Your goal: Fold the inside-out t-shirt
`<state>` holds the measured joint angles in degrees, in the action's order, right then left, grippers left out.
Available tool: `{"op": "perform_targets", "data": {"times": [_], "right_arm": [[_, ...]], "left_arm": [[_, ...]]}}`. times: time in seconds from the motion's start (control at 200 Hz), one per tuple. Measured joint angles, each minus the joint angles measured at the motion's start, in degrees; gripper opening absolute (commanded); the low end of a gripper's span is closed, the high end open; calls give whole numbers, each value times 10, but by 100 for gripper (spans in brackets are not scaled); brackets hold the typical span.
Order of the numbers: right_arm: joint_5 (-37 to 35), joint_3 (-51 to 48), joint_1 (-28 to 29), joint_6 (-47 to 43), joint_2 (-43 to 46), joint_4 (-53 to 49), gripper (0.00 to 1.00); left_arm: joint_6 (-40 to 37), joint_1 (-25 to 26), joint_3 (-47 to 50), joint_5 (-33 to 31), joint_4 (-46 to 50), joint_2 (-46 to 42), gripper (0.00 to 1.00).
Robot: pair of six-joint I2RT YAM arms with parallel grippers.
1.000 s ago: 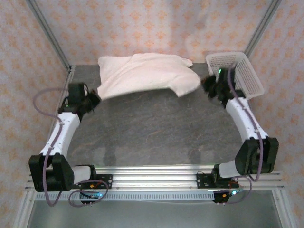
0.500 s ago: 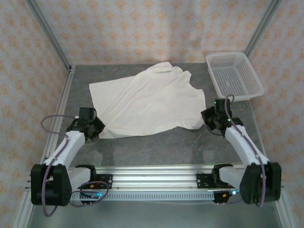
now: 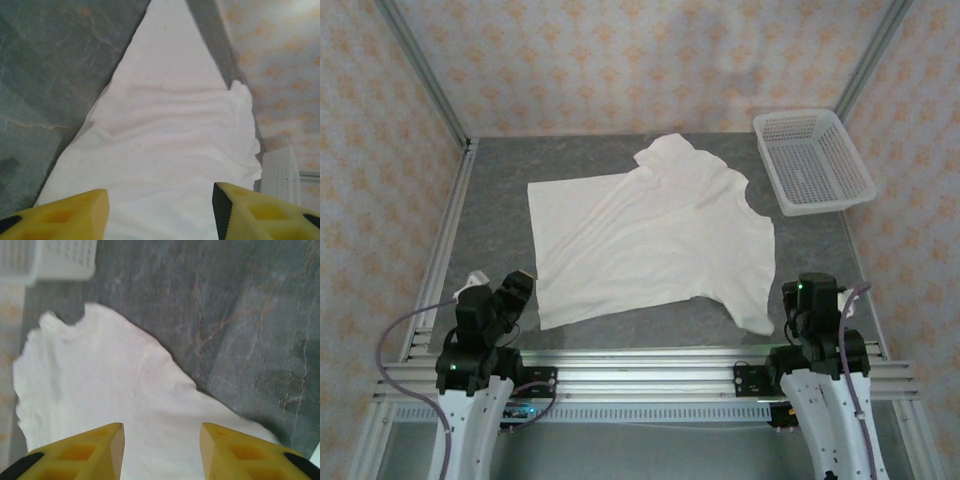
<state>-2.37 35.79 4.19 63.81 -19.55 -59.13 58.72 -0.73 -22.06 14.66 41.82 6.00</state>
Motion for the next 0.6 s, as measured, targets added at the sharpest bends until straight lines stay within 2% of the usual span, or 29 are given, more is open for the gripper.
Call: {"op": "perform_targets", "data": {"times": [0.115, 0.215, 0.245, 0.31, 0.35, 0.405, 0.495, 0.6], "right_arm": [[-9, 50, 0, -37, -60, 57, 47], [49, 93, 0, -98, -188, 162, 44], [71, 104, 0, -116, -235, 193, 38], [118, 133, 1, -158, -348, 252, 17], [141, 148, 3, -181, -410, 279, 9], [162, 165, 3, -209, -493, 305, 0], [175, 178, 3, -241, -598, 327, 0], [179, 178, 3, -259, -660, 336, 0]], "left_arm": [[-2, 0, -1, -3, -35, 17, 45], [-21, 0, -28, -6, -93, 150, 28], [-33, 3, -49, -6, -105, 211, 20], [-64, 15, -120, -13, -122, 361, 8], [-82, 26, -173, -18, -134, 449, 0], [-111, 34, -244, -27, -153, 566, 0], [-142, 38, -343, -44, -188, 729, 0], [-169, 38, -442, -71, -198, 880, 0]]}}
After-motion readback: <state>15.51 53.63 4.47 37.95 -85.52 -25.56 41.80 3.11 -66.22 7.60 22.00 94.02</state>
